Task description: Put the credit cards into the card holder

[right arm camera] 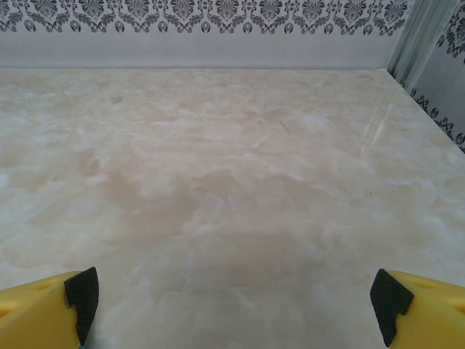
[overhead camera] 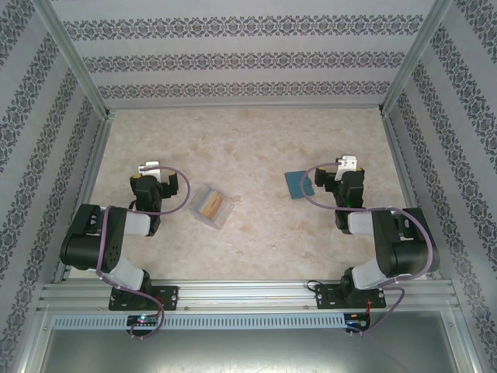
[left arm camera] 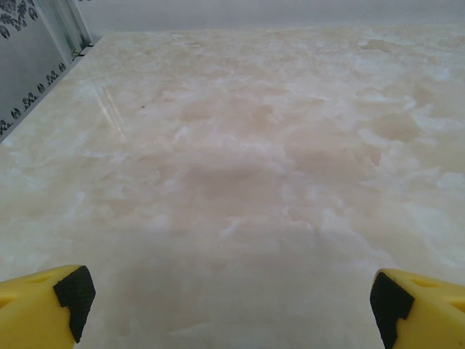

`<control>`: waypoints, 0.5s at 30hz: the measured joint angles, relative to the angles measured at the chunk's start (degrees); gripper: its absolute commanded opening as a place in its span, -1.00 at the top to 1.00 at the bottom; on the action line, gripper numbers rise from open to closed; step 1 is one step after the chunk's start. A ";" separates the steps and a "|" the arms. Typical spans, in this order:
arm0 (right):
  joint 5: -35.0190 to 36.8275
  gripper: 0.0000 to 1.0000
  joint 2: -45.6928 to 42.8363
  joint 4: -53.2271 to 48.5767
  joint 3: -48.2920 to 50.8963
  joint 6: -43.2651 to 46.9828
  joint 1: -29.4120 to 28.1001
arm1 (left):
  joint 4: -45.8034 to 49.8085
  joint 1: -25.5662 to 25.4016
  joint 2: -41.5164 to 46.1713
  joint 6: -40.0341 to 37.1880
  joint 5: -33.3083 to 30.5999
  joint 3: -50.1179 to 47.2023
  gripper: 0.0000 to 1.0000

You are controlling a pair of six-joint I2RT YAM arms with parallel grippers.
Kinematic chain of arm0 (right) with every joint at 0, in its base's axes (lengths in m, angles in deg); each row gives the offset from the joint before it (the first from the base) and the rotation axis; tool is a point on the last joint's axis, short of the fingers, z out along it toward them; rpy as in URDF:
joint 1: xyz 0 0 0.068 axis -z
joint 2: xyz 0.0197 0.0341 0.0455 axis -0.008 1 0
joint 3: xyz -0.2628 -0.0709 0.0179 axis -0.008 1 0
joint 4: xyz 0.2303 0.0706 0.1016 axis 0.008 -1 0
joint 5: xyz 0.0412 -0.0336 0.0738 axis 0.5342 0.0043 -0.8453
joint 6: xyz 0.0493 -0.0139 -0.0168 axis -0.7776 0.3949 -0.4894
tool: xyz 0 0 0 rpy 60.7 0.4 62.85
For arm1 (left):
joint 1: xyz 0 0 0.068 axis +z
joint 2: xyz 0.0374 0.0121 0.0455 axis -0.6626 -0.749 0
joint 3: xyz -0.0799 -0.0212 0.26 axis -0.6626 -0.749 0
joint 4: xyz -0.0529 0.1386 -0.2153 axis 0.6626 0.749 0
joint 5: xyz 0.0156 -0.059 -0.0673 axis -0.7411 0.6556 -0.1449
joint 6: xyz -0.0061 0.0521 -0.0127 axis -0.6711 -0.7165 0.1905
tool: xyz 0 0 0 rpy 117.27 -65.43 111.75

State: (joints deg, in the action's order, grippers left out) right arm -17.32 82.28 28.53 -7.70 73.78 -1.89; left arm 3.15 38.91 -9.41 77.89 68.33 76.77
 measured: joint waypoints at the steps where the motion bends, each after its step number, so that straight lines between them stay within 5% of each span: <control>1: -0.04 -0.97 0.00 0.00 0.00 0.00 0.02 | 0.00 0.00 0.00 0.00 0.00 0.00 -0.99; 12: 0.39 -0.96 -0.83 -0.90 0.00 -0.37 0.70 | -0.04 0.02 0.11 0.26 -0.59 -0.11 -0.99; 15: 5.70 -0.96 -10.43 -10.43 0.02 -3.43 0.59 | -1.29 0.02 2.23 0.13 -0.13 -2.38 -0.99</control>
State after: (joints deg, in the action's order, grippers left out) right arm -11.61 71.85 18.10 -7.67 70.35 -1.30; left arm 1.86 38.93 -7.18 78.03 68.20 74.39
